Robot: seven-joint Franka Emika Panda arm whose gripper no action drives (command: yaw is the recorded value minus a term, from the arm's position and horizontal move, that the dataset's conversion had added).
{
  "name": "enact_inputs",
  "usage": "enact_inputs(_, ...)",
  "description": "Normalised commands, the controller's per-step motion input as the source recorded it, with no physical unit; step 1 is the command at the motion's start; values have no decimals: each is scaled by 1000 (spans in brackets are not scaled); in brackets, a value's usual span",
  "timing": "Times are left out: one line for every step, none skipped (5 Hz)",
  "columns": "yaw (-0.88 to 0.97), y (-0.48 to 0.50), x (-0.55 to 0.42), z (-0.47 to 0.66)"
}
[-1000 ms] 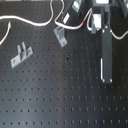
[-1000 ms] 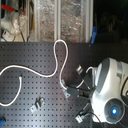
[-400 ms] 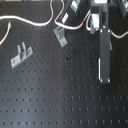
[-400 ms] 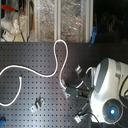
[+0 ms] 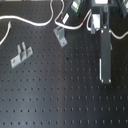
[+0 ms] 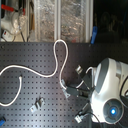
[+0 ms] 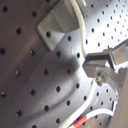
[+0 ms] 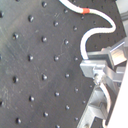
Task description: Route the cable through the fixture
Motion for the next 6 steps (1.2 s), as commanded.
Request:
enact_inputs(0,180,-18,-4)
enact_inputs(-200,238,-43,83)
enact_inputs(-151,267,-70,238)
enact_inputs(0,13,-1,0)
enact_inputs(0,198,-16,404)
enact_inputs(0,236,-27,458)
